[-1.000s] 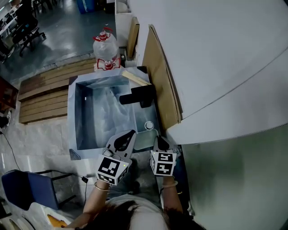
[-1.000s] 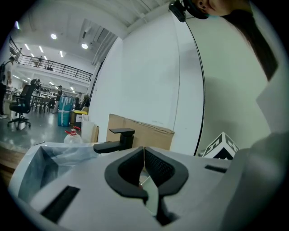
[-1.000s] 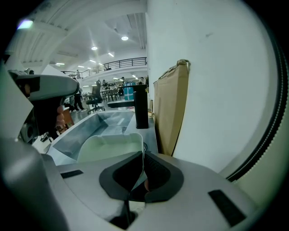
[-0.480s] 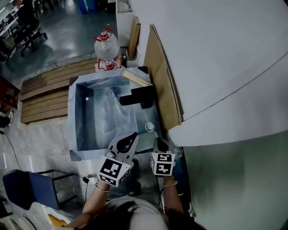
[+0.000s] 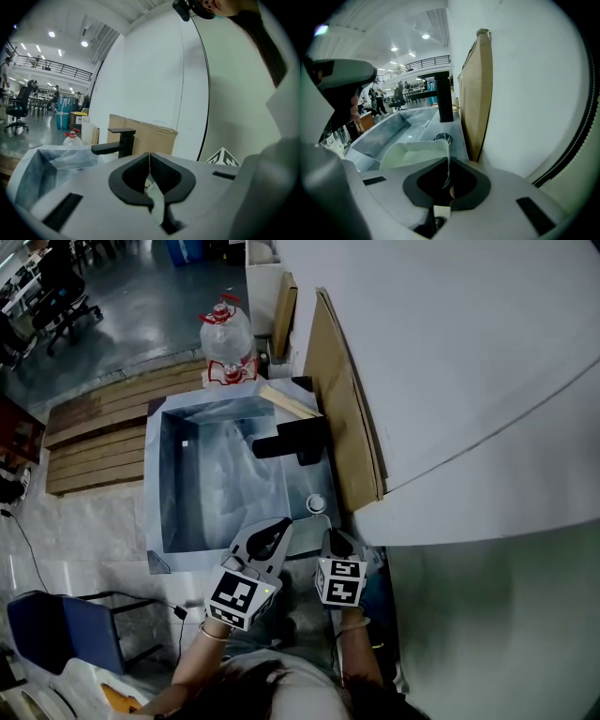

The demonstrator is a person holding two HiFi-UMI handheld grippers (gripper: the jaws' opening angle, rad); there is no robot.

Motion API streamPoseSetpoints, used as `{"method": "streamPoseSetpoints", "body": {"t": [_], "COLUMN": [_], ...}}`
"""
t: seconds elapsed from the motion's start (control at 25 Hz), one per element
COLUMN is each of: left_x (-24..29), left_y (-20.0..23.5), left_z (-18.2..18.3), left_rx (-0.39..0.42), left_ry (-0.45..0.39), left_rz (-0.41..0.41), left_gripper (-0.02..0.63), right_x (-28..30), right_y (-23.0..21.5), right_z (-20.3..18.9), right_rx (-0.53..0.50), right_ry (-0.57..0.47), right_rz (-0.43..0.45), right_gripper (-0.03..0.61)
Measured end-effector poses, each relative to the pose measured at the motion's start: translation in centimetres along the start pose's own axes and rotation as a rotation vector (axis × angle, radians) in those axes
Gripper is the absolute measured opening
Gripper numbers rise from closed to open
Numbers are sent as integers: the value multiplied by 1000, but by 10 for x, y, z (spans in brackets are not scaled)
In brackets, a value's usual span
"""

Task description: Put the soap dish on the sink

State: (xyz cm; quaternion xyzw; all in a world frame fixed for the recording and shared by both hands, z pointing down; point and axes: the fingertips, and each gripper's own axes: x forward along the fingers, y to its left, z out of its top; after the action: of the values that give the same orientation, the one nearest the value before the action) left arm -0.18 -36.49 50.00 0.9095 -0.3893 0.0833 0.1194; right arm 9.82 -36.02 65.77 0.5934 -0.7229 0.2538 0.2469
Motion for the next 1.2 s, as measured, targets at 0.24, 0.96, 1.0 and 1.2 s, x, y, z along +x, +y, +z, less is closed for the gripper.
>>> {"method": "streamPoseSetpoints", "body": {"t": [0.24,0.96,1.0,1.2], "left_x": [-7,-45,-48,-64], "left_y": [0,-18,-20,-32], "left_z": [-2,5,6,11], "left_rx": [-2,16,14,21], "left_ry": [-2,-46,-51,-75], "left_rz": [6,50,50,60], "left_gripper": [9,11,9,11], "right_x": [-1,-42,-45,-63], "right_y": [0,5,6,10], "right_z": [0,12,13,16], "right_rx": [36,35,46,63], "right_ry": [1,-119,-126,-163], "right_rz": [5,-6,-2,5], "right_gripper": [34,40,40,40]}}
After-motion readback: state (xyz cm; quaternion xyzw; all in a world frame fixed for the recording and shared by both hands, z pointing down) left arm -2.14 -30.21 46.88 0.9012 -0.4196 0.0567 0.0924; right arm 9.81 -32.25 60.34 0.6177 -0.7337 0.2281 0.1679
